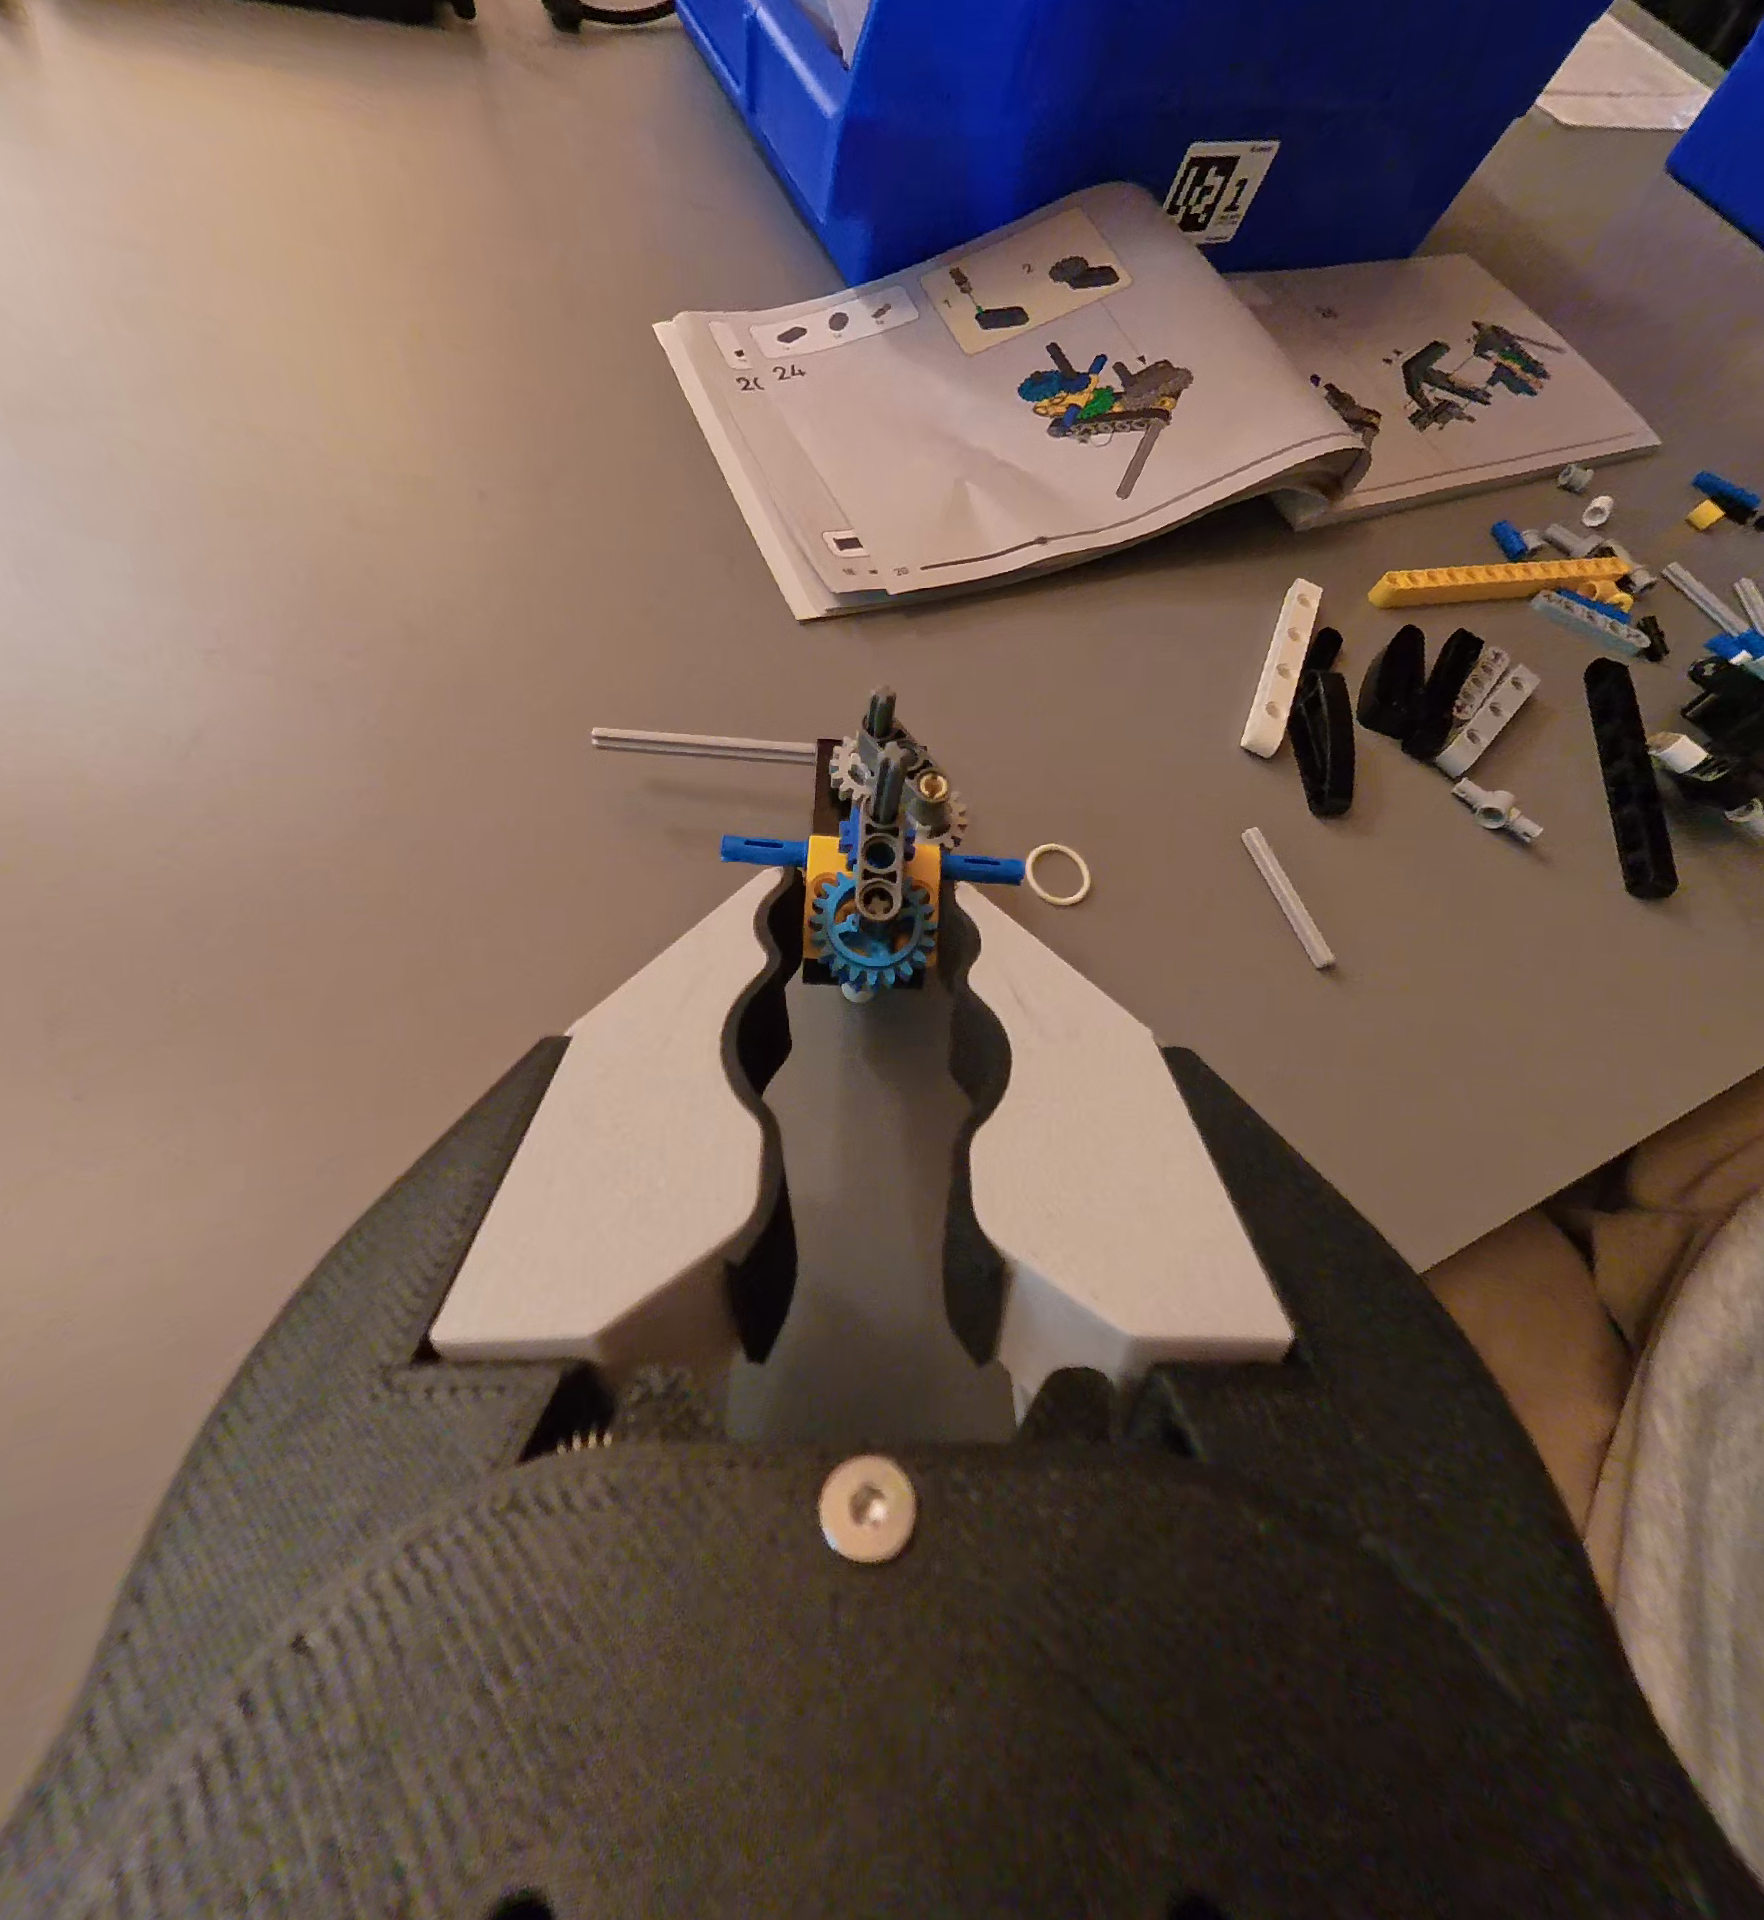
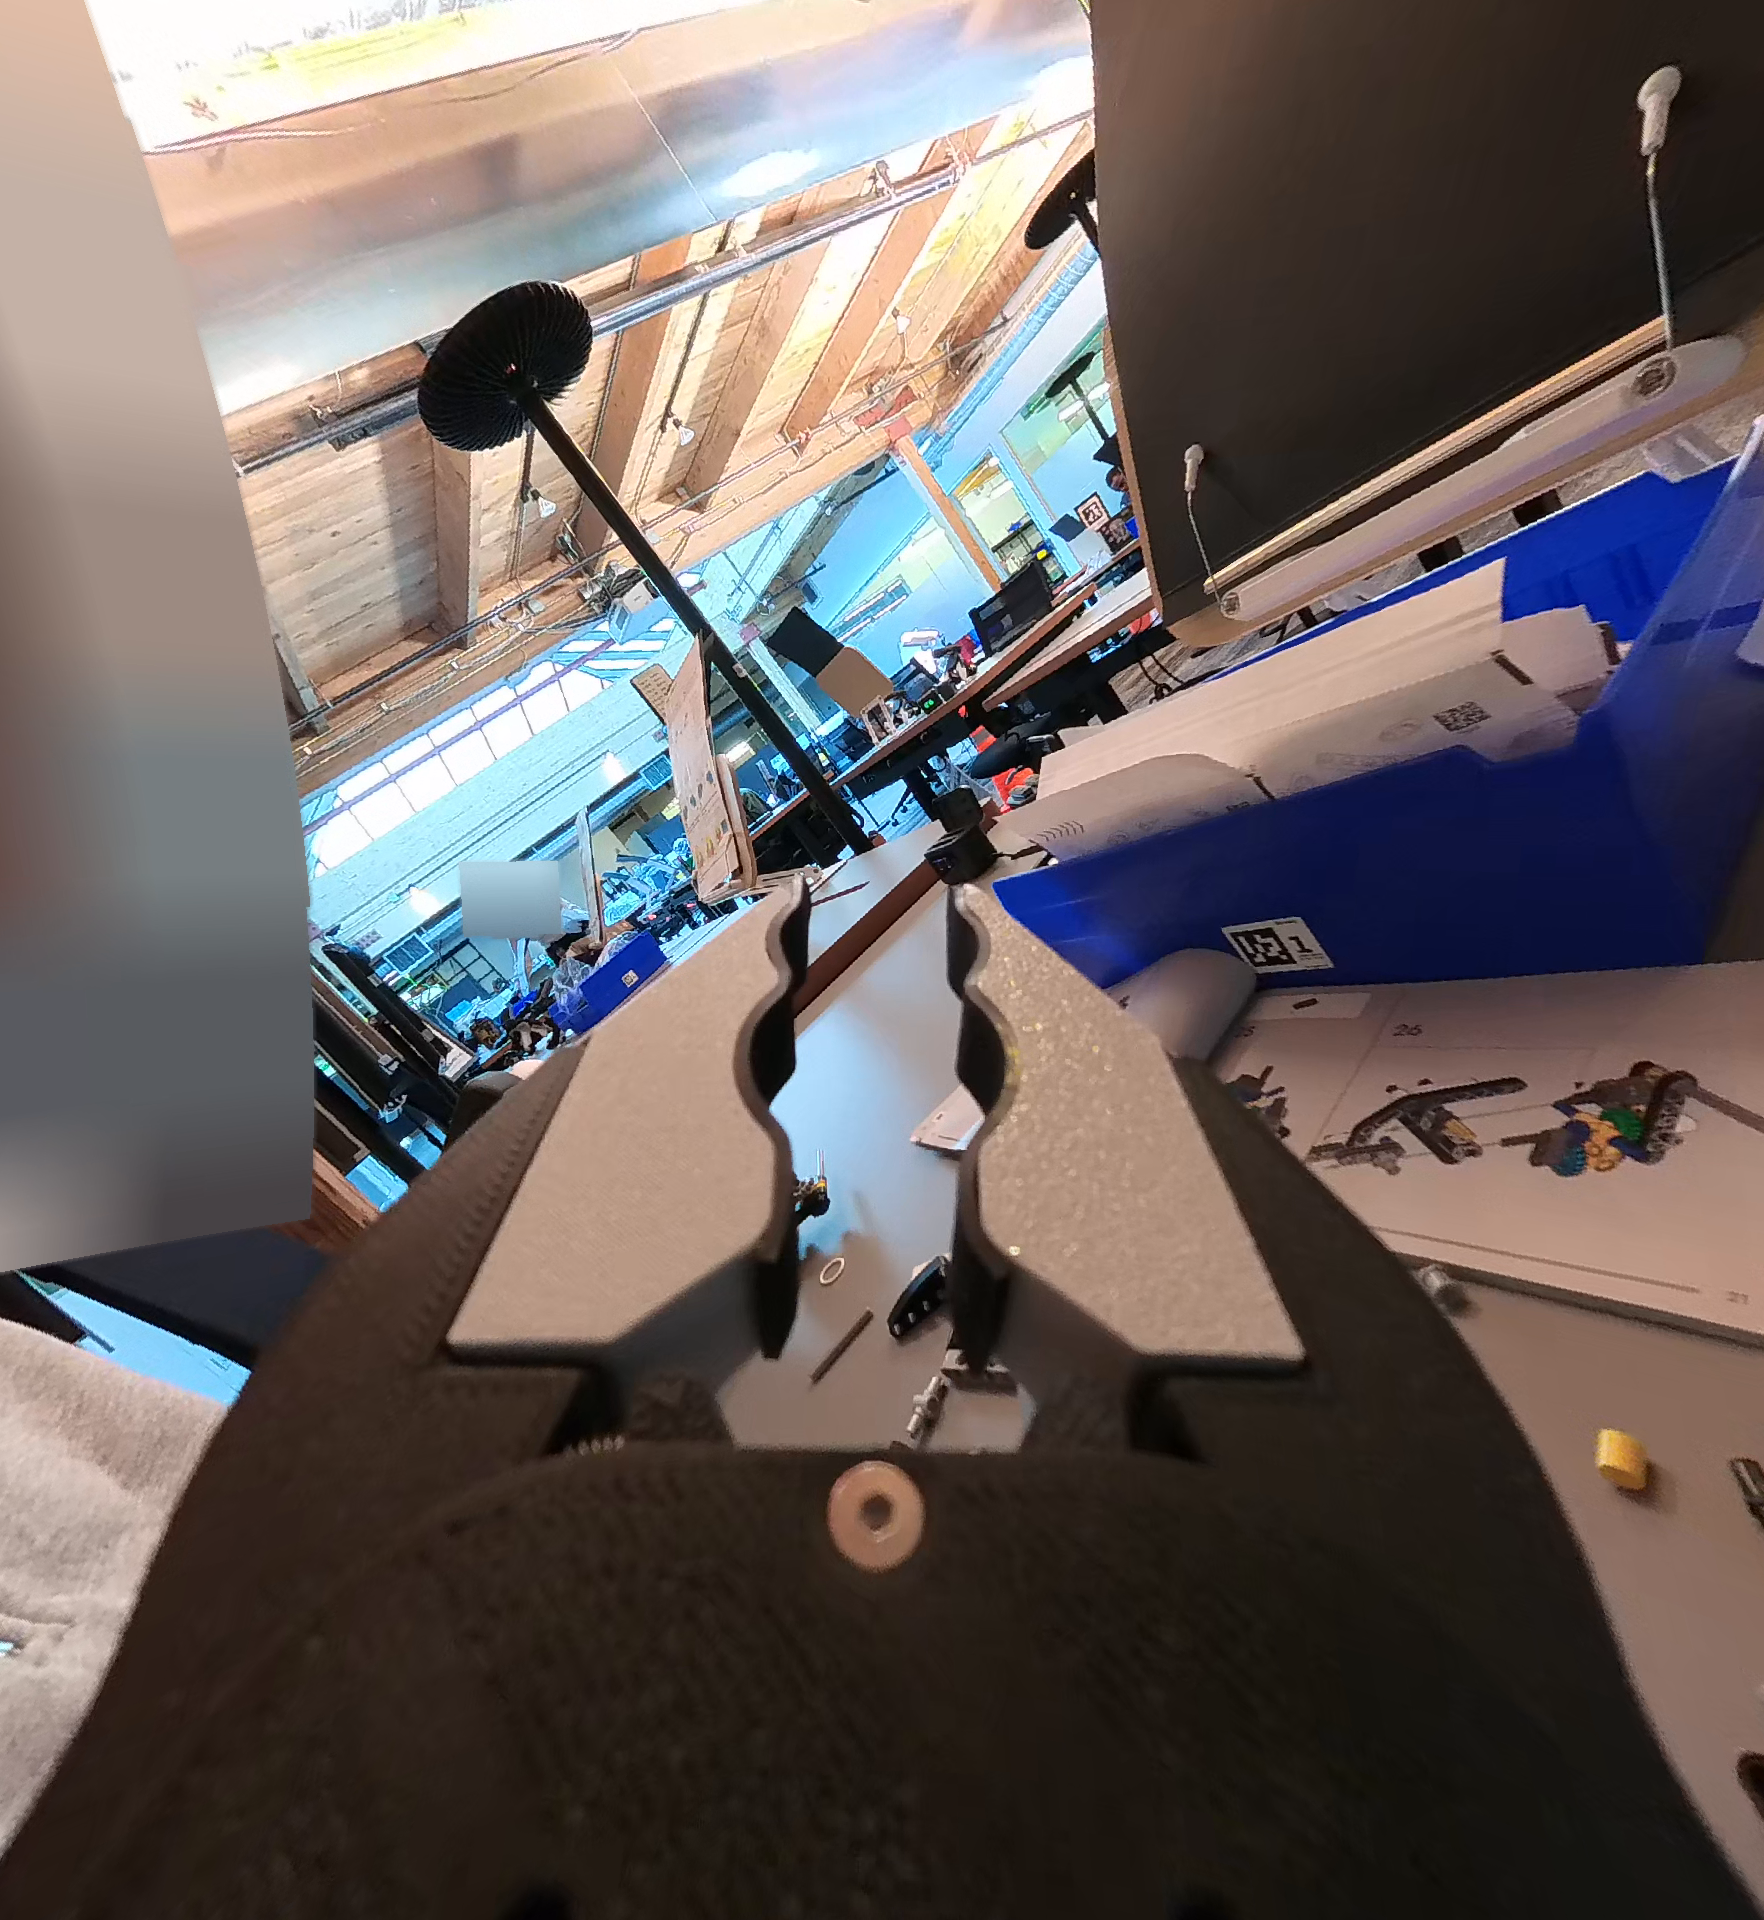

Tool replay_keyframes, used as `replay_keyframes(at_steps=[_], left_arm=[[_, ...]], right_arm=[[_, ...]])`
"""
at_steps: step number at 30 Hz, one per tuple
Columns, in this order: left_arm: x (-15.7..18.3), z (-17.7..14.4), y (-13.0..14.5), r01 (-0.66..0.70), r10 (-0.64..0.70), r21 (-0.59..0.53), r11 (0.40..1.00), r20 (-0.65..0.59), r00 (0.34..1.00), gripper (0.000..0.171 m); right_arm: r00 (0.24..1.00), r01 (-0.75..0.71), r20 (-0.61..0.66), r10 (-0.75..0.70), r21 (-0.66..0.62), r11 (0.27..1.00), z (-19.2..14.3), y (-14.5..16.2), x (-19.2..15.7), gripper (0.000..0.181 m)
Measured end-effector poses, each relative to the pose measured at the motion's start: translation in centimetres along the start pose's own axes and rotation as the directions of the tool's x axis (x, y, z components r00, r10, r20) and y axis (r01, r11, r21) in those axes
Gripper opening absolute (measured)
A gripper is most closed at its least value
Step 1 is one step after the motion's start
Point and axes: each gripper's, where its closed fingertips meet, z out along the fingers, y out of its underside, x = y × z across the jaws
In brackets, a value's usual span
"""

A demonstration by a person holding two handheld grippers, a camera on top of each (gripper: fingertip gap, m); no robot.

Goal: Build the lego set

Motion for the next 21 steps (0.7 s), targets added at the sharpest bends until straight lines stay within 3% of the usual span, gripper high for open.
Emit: replay_keyframes(at_steps=[21], left_arm=[[0.3, 1.4, -0.7, 0.073, -0.073, 0.006, 0.997, 0.057, 0.996, 0.023]], right_arm=[[1.0, 0.001, 0.002, -0.001, 0.006, 1.0, -0.4, -0.1, 0.0, 0.024]])
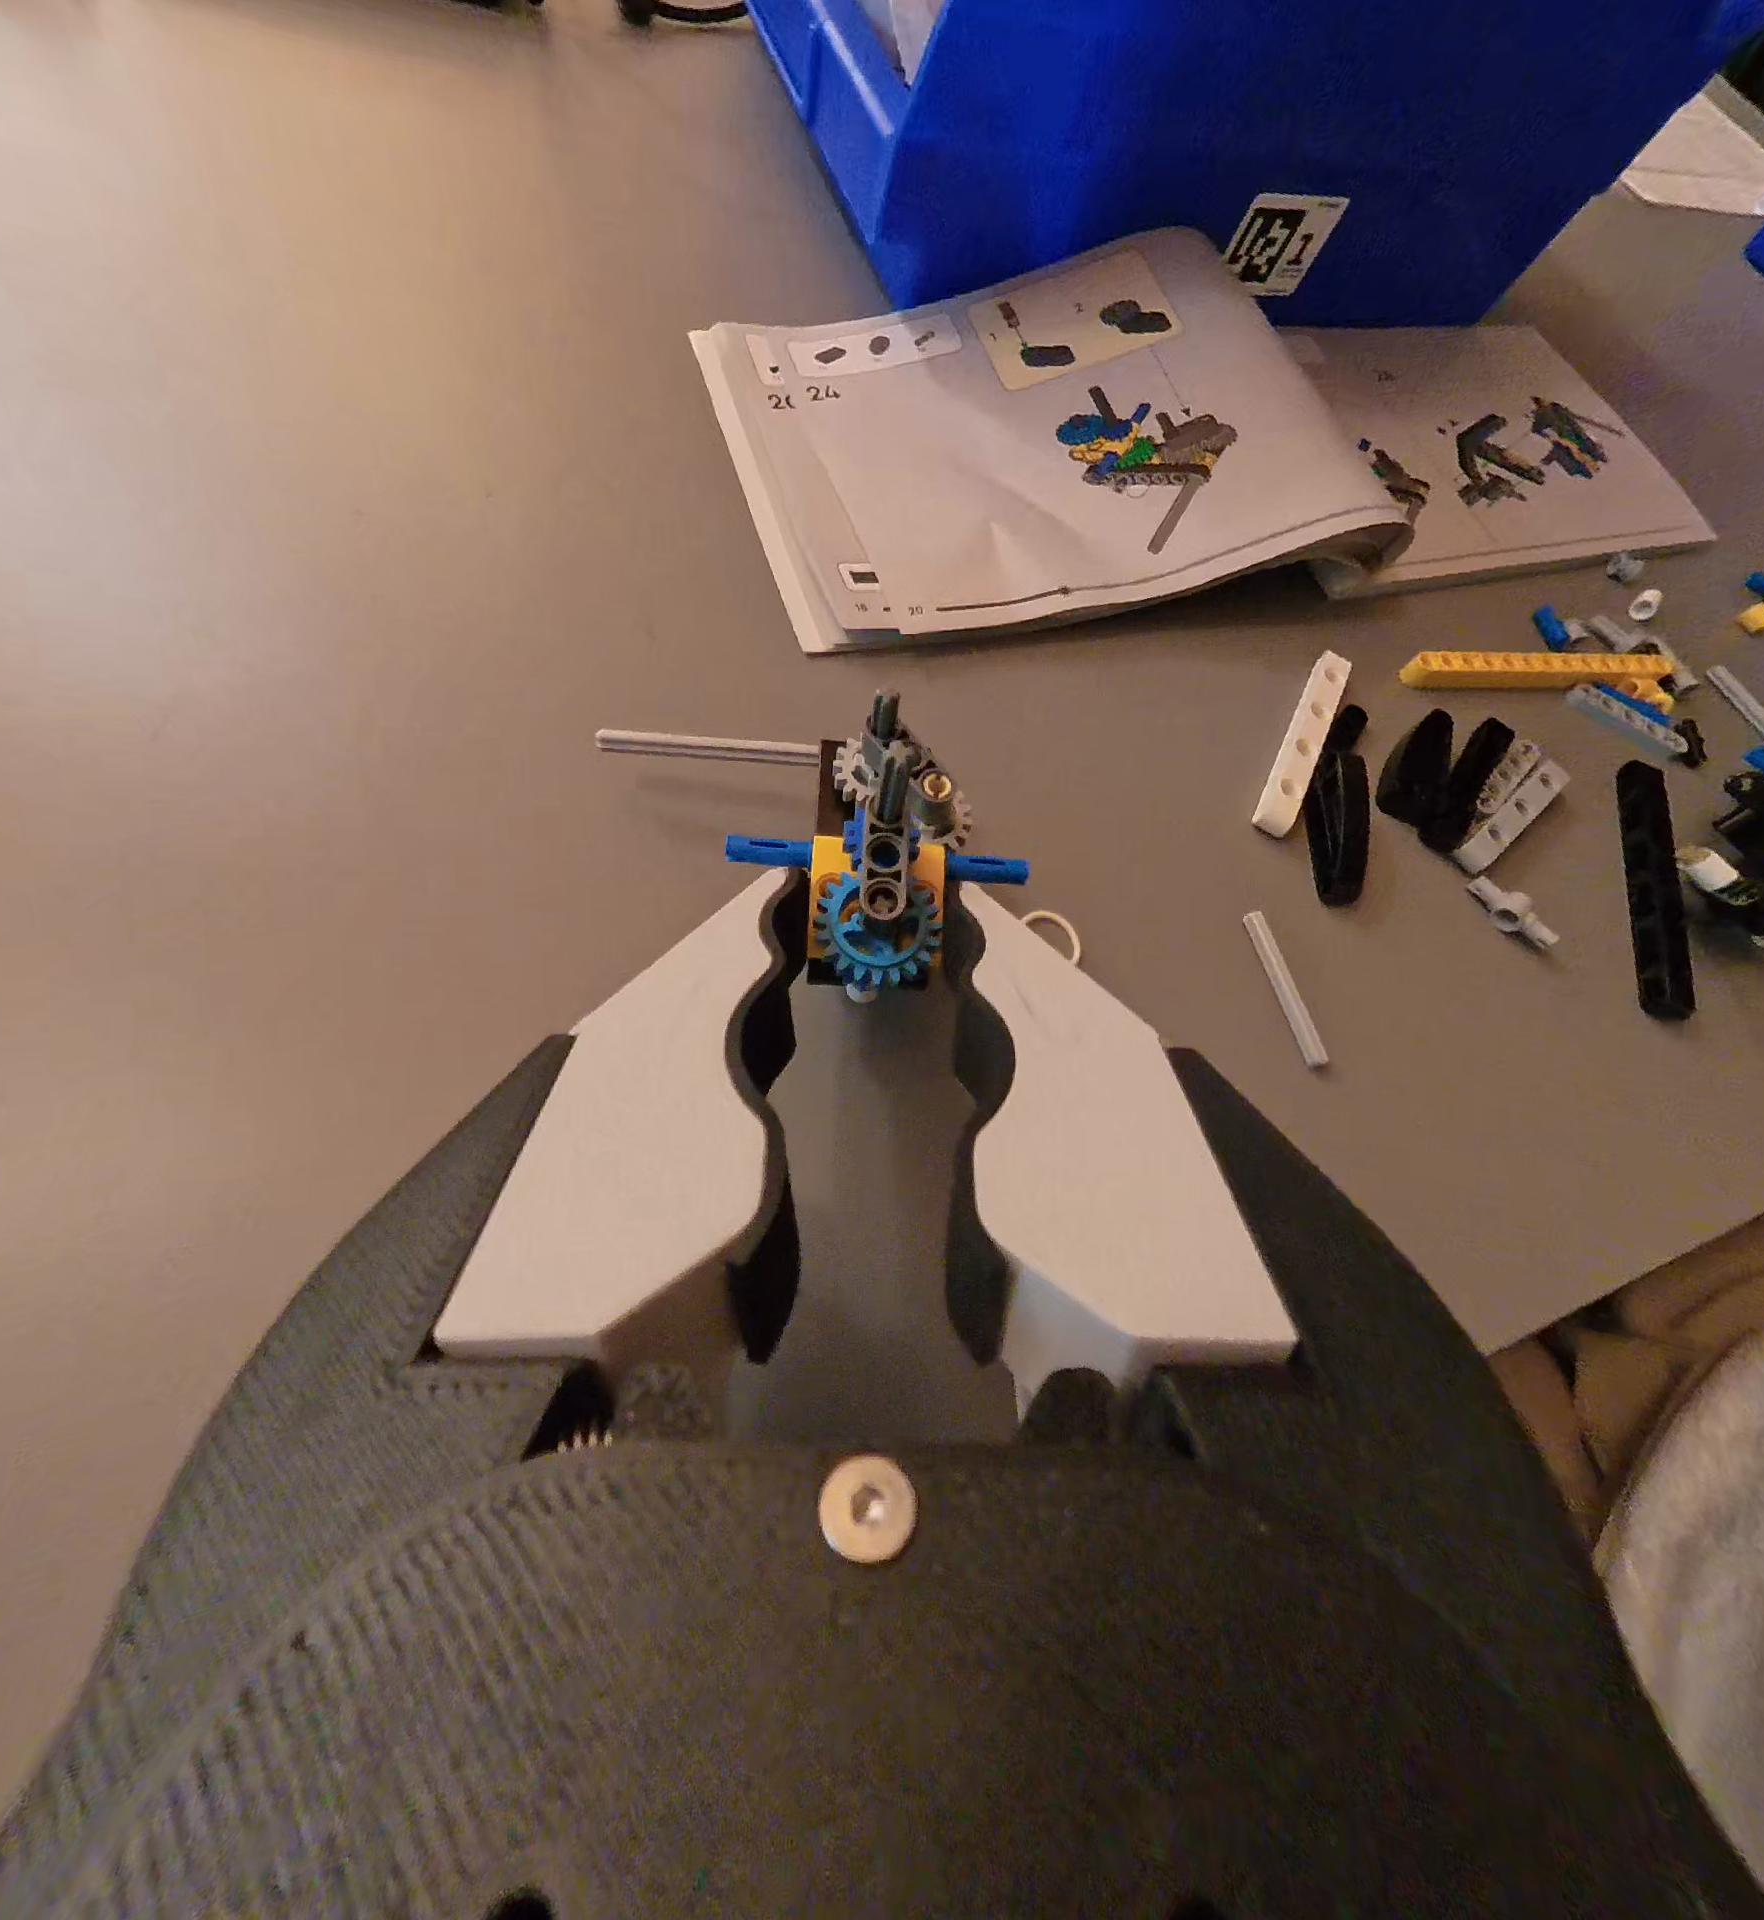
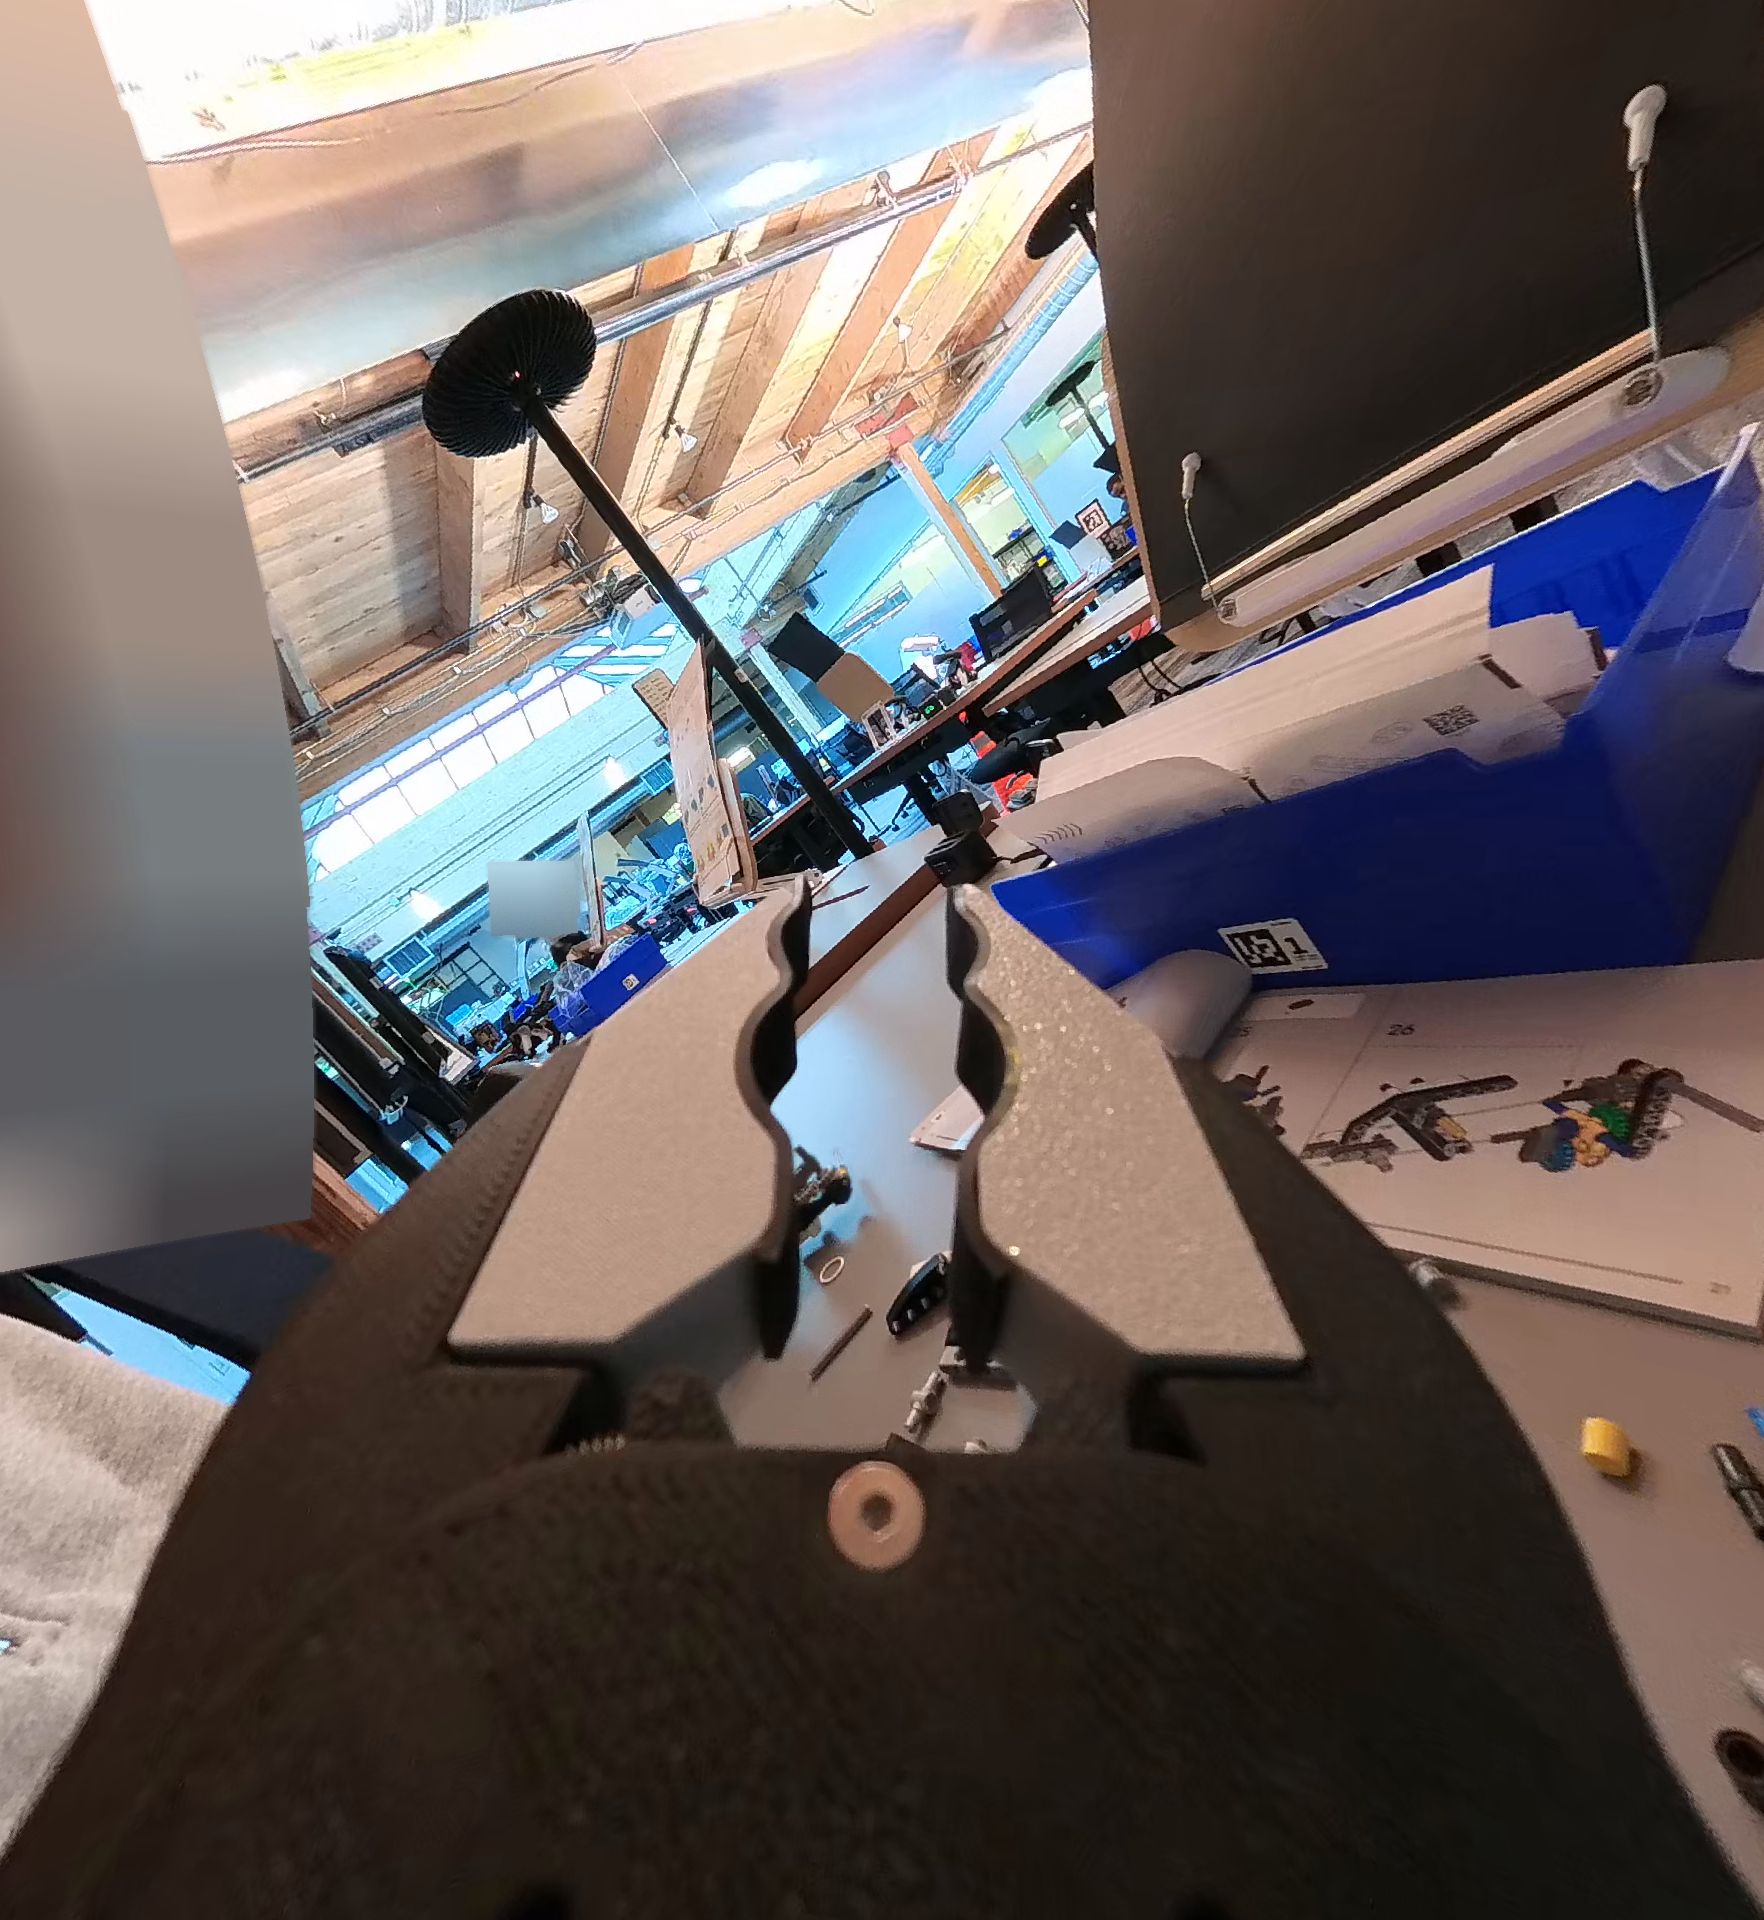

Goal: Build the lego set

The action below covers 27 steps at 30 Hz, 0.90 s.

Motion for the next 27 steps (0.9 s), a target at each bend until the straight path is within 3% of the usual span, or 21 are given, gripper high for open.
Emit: replay_keyframes(at_steps=[27], left_arm=[[2.1, -0.2, 1.0, 0.077, -0.079, -0.035, 0.996, -0.041, 0.996, 0.032]], right_arm=[[1.0, -0.006, 0.0, 0.006, 0.02, 1.0, -0.6, -0.3, -0.1, 0.024]])
